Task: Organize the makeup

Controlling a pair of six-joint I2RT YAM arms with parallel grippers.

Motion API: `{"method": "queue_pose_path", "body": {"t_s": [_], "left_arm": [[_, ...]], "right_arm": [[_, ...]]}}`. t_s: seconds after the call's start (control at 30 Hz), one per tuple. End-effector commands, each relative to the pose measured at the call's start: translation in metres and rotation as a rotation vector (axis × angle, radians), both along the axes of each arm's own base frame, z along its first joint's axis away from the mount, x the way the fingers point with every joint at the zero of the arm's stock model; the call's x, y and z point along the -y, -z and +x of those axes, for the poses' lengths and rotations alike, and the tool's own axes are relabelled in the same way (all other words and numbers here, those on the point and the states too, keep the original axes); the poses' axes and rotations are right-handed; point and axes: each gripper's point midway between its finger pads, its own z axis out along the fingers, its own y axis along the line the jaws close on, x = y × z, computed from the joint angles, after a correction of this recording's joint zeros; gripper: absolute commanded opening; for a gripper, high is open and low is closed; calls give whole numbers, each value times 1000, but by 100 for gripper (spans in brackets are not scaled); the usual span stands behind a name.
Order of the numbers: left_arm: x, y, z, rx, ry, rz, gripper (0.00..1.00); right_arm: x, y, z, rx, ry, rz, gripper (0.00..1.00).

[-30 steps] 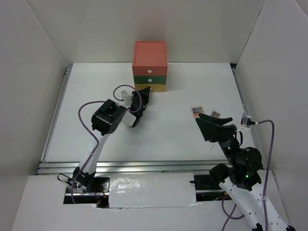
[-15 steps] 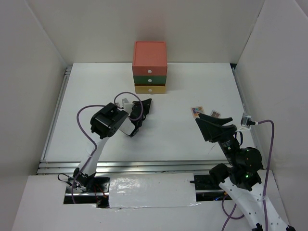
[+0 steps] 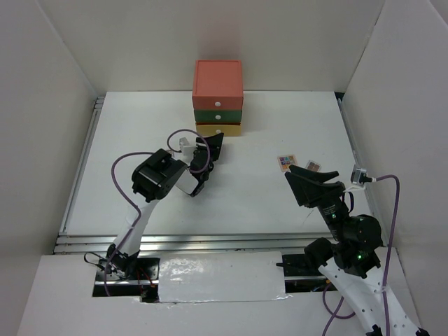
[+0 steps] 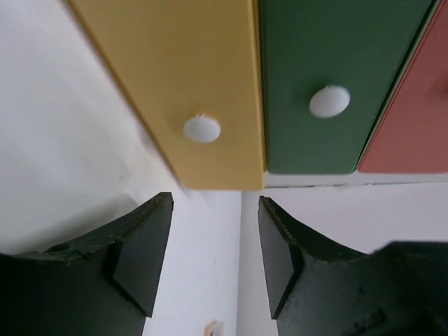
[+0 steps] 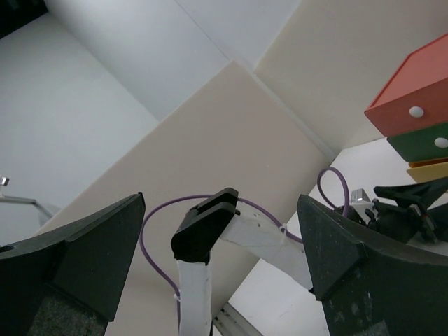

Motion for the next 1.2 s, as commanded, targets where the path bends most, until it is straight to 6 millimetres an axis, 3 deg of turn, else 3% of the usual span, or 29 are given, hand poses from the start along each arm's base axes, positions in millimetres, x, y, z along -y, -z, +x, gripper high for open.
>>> {"method": "queue_pose_path", "body": {"t_s": [0.0,0.13,0.4,0.57,1.17], "left_arm": [[-8,-15,19,78,-29,7,66],[-14,-15,35,72,-39,21,66],[-18,-4,45,38,-47,32,63],[-15,6,47,24,-28,28,59],[-18,6,50,42,-38,28,44]], "right_arm": [[-1,-8,-6,48,-16,10,97],[-2,-8,-6,49,-20,8,97],[-1,-9,-7,52,-18,12,97],[-1,-9,-7,54,-17,9,97],[-2,-9,-7,56,-24,8,96]]}}
